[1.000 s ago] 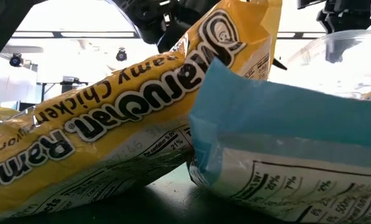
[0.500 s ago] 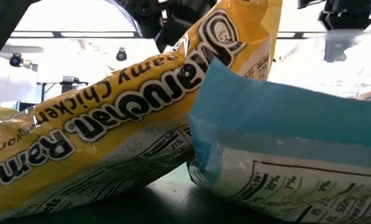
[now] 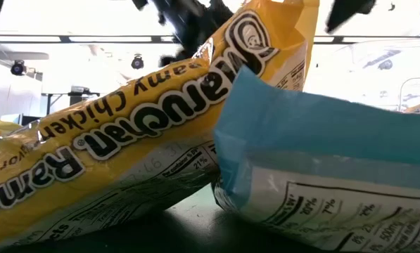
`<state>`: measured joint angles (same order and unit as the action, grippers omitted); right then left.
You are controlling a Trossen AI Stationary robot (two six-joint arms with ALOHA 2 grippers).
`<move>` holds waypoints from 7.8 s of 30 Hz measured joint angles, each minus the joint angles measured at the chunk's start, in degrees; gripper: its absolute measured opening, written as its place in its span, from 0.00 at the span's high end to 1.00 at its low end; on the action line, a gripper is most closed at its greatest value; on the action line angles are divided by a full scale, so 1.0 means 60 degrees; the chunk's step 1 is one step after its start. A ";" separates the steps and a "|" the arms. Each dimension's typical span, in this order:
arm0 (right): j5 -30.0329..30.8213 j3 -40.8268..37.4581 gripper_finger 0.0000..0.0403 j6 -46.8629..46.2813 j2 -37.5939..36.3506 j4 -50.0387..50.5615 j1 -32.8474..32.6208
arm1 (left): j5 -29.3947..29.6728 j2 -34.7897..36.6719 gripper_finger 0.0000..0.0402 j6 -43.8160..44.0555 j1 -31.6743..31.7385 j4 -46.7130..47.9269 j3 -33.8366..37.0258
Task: Sort Maruchan noodles
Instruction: Adjust the middle transparent bin, then move the top red noodle pack to the center of the table, then put the center red noodle pack into the top transparent bin
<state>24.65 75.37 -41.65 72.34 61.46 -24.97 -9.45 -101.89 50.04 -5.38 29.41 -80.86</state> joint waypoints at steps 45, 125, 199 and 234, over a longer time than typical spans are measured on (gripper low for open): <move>0.1354 0.0011 0.70 0.1808 0.0991 -0.1937 0.2953 | 0.5582 -0.0108 0.62 0.0931 0.0401 -0.0078 0.0000; -0.3040 0.0165 0.69 0.3070 0.2166 -0.5964 0.6474 | 0.1579 0.2048 0.62 0.0368 0.2912 -0.1915 0.4213; -0.6917 0.0795 0.56 0.0361 0.6619 -0.8022 0.7008 | 0.2440 0.0552 0.62 0.0583 0.2887 -0.3201 0.5450; -0.7753 0.0802 0.85 0.1489 0.6275 -0.7366 0.7533 | 0.2776 0.2686 0.62 -0.0466 0.2865 -0.0696 0.5497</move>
<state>-21.87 80.18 -32.71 109.99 17.26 20.23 7.20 -85.78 47.24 11.81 25.23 -47.88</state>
